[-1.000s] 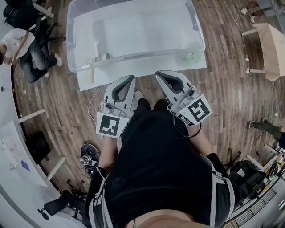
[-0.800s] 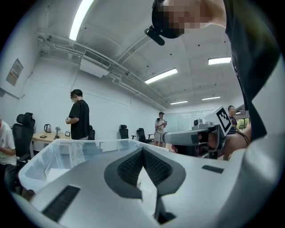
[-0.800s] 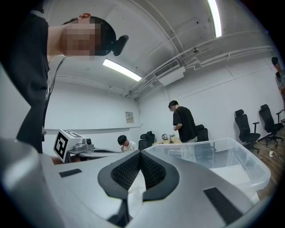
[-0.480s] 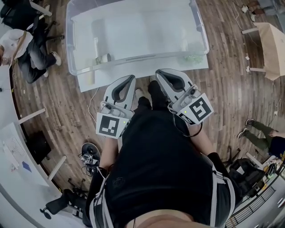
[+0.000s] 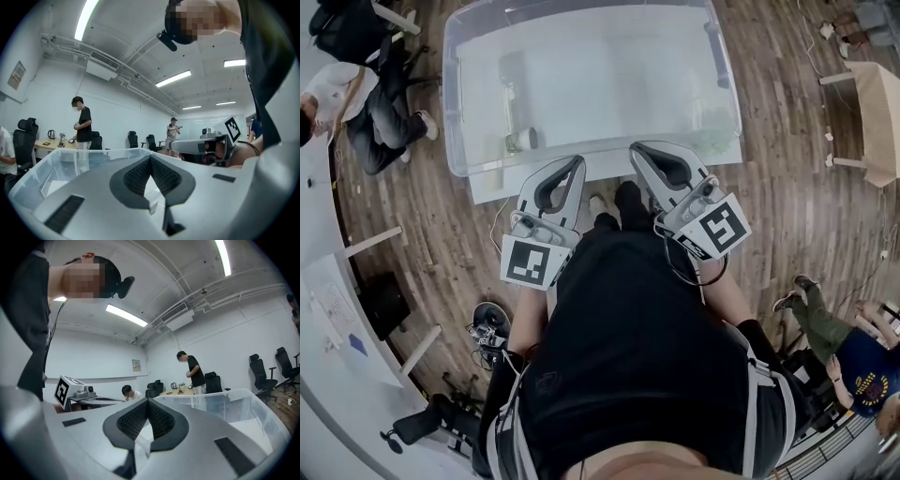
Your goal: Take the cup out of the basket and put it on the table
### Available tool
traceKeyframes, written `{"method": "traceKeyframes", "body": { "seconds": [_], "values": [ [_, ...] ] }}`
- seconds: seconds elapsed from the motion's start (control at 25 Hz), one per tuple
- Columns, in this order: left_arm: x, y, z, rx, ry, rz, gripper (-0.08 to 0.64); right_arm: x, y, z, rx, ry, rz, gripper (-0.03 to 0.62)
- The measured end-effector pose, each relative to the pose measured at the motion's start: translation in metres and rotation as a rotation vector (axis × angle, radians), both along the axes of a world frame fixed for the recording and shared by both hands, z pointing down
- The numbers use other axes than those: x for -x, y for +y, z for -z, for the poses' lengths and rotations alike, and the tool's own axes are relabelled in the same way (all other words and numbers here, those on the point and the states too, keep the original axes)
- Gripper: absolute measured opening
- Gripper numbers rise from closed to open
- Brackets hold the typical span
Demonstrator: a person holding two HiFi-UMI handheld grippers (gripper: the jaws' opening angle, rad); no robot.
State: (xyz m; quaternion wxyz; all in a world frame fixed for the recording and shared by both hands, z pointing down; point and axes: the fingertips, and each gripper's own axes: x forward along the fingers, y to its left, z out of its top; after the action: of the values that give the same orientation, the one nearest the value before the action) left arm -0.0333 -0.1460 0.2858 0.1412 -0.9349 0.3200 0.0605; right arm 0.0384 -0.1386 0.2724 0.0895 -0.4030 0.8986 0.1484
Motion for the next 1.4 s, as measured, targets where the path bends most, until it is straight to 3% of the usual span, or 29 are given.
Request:
{"method": "traceKeyframes", "body": {
  "seconds": [0.68, 0.96, 1.4],
  "values": [
    [-0.064, -0.051, 0.035, -0.001, 0.032, 0.126, 0.018, -0.065, -0.059, 0.03, 0.014, 0.017, 0.118, 0.016],
    [-0.065, -0.059, 0.034, 0.029, 0.044, 0.164, 0.018, -0.061, -0.069, 0.026, 0.047, 0.031, 0.167, 0.017],
    [-0.05, -0.077, 0.043, 0.017, 0.034, 0.136, 0.018, -0.039, -0.09, 0.026, 0.067, 0.083, 0.143, 0.017]
  ]
}}
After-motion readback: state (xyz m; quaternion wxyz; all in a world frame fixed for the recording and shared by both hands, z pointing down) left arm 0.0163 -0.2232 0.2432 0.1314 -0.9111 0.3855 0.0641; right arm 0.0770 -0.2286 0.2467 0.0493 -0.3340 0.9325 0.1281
